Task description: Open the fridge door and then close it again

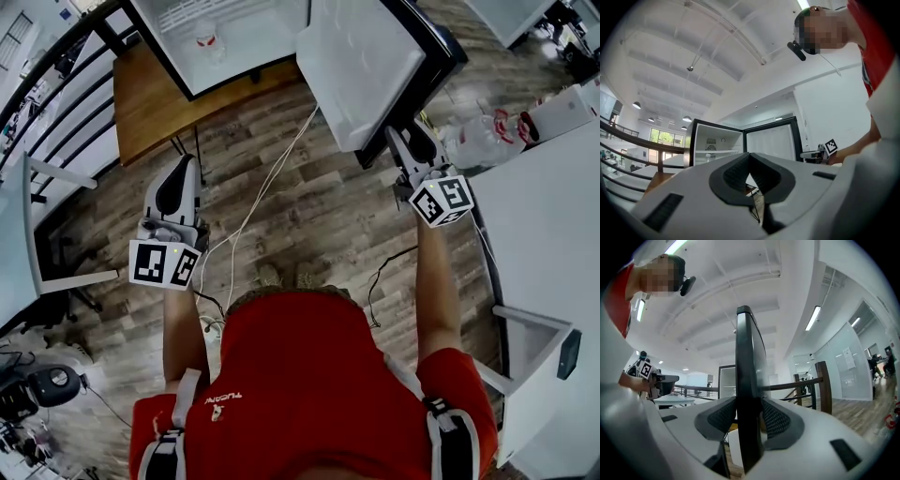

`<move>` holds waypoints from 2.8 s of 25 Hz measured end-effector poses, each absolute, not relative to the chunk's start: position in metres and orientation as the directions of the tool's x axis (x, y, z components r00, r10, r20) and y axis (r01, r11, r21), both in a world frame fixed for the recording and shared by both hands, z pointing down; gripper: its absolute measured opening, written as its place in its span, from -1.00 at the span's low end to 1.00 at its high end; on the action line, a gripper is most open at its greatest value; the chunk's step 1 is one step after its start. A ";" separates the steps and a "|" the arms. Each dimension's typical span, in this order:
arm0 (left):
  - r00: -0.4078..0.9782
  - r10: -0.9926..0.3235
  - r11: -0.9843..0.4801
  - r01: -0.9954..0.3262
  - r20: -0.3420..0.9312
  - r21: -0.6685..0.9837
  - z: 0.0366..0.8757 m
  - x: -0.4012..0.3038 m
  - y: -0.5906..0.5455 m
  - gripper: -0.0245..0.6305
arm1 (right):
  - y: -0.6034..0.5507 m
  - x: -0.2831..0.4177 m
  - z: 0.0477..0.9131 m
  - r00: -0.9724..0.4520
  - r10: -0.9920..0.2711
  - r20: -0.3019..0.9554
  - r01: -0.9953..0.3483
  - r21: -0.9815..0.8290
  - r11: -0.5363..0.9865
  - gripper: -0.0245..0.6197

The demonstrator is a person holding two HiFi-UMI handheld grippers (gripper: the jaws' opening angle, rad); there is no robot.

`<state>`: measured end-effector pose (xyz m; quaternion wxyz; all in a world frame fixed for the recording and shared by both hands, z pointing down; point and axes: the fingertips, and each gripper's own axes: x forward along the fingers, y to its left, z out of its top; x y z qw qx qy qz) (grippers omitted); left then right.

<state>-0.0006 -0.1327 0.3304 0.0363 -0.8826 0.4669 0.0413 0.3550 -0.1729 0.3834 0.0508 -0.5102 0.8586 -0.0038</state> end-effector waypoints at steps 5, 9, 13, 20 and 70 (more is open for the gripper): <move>0.549 -0.829 -0.547 -0.835 -0.106 -0.051 0.328 -0.018 -0.135 -0.90 | -0.172 0.357 0.383 -0.470 -0.879 -0.084 -0.879 -0.043 0.474 -0.33; 0.552 -0.828 -0.549 -0.834 -0.097 -0.062 0.331 -0.024 -0.141 -0.90 | -0.173 0.353 0.382 -0.453 -0.888 -0.076 -0.890 -0.026 0.456 -0.34; 0.561 -0.823 -0.557 -0.828 -0.094 -0.065 0.332 -0.025 -0.145 -0.90 | -0.171 0.347 0.380 -0.437 -0.897 -0.070 -0.899 -0.003 0.438 -0.35; 0.578 -0.810 -0.575 -0.816 -0.102 -0.062 0.335 -0.025 -0.147 -0.90 | -0.163 0.318 0.381 -0.443 -0.894 -0.058 -0.896 0.037 0.442 -0.34; 0.565 -0.815 -0.563 -0.825 -0.128 -0.049 0.343 -0.076 -0.228 -0.90 | -0.281 0.049 0.352 -0.737 -0.667 -0.105 -0.675 0.125 0.727 -0.36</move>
